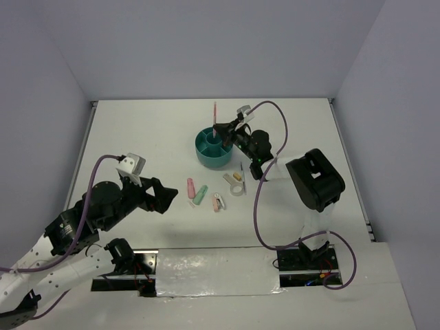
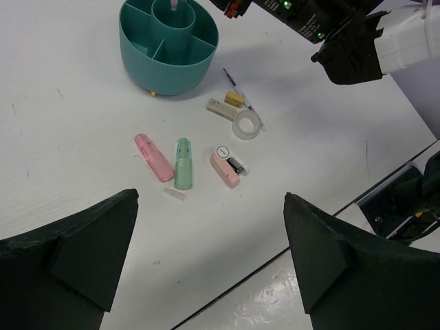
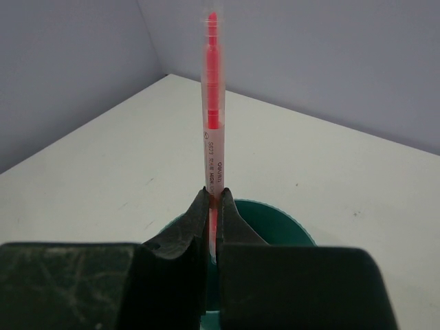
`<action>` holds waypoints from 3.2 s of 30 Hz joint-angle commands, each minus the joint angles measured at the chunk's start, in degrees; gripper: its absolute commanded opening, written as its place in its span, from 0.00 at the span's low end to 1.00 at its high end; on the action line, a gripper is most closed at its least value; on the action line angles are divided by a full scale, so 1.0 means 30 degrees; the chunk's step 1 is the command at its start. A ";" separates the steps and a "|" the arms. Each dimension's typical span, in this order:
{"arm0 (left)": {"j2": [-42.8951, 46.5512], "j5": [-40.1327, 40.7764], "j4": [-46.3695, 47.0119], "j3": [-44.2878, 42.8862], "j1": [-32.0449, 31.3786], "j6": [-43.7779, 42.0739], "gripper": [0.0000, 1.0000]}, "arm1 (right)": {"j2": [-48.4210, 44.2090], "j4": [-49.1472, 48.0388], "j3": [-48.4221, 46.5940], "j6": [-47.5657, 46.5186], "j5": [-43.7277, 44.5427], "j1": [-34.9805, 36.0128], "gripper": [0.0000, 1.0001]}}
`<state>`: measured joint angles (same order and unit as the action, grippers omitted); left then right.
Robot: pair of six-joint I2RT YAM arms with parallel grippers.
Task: Sort the stationery into containers
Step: Place the pen in the storage box, then pick up the pen from the center of the board.
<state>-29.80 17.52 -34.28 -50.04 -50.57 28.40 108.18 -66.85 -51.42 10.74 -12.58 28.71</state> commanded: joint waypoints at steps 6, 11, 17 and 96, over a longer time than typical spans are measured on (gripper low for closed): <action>0.0501 -0.0068 0.0851 -0.0224 -0.0078 -0.0591 0.99 | 0.0239 -0.0597 -0.0645 0.0345 0.0092 -0.0166 0.05; 0.0617 0.0195 0.0763 -0.0253 -0.0078 -0.0562 0.99 | 0.0063 -0.1242 -0.0059 0.0461 0.0326 -0.0194 0.05; 0.0588 0.0254 0.0763 -0.0312 -0.0078 -0.0561 0.99 | -0.0025 -0.1272 0.0030 0.0463 0.0414 -0.0166 0.09; -0.2195 0.2393 -0.1200 -0.0517 0.0098 0.0405 0.99 | -0.1636 2.7966 -0.4101 0.1722 0.7445 0.0596 0.47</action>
<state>-36.62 25.47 -40.18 -52.10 -50.43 31.35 102.56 16.45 -60.95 15.57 9.21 29.87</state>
